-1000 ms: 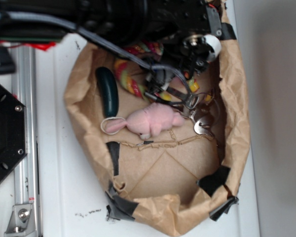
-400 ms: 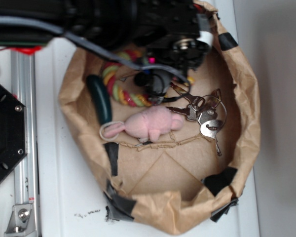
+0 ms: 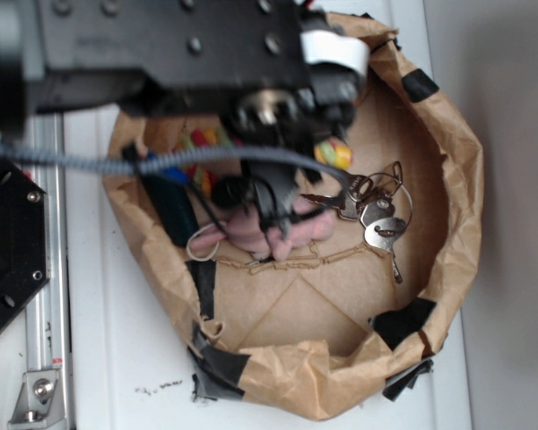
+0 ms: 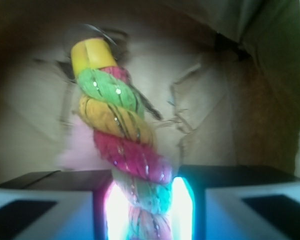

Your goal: Grab the multicolored rope.

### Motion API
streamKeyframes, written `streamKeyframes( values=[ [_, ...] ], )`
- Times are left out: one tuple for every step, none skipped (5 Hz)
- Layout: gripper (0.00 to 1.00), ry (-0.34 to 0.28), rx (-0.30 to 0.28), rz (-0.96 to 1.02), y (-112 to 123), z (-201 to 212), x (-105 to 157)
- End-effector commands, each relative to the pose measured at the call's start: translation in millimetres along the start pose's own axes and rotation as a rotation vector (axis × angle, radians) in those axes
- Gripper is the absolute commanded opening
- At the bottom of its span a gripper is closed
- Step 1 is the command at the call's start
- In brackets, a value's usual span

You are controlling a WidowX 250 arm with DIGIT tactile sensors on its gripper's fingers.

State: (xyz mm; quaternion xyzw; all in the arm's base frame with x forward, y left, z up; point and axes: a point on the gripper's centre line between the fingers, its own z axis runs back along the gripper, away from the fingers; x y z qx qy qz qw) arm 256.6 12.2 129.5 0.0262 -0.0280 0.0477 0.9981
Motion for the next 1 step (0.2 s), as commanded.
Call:
streamKeyframes(
  values=[
    [0.0,0.046,-0.028,0.128,-20.0,15.2,22.2]
  ],
)
